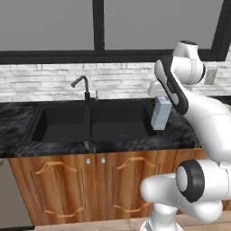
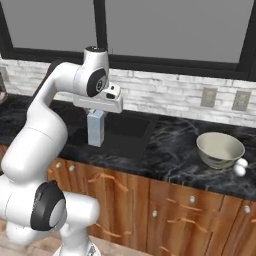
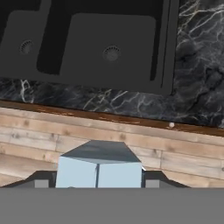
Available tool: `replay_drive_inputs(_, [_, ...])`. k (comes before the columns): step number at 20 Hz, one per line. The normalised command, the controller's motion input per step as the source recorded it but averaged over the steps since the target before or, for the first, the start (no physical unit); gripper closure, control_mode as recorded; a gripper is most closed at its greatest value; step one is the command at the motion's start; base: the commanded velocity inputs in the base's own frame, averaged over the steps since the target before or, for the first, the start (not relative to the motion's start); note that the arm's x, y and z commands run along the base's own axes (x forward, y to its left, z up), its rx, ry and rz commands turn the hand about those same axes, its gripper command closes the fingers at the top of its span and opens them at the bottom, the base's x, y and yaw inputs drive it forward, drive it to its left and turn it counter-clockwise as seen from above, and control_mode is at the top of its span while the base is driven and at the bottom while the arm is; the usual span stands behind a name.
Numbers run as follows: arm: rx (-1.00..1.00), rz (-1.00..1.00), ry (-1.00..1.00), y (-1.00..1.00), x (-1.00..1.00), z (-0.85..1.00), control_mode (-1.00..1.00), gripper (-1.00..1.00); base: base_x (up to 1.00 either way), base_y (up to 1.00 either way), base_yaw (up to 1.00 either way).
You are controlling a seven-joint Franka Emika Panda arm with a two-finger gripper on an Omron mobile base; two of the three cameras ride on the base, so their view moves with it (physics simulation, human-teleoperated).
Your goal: Gather the eggs and milk located in the vicinity of the sink area and place them right next to the bowl.
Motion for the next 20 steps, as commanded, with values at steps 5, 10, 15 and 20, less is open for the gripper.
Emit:
replay_drive_inputs(5, [0.0, 0.0, 0.0, 0.0, 0.0, 0.0, 1.0, 1.0, 0.42, -0.99, 0.07])
replay_drive_inputs(10, [0.0, 0.0, 0.0, 0.0, 0.0, 0.0, 1.0, 1.0, 0.52, -0.97, 0.02])
replay_drive_inputs(15, [0.0, 0.0, 0.0, 0.0, 0.0, 0.0, 1.0, 1.0, 0.13, -0.32, -0.01])
replay_drive_inputs(20, [0.0, 0.0, 0.0, 0.0, 0.0, 0.0, 1.0, 1.0, 0.0, 0.0, 0.0])
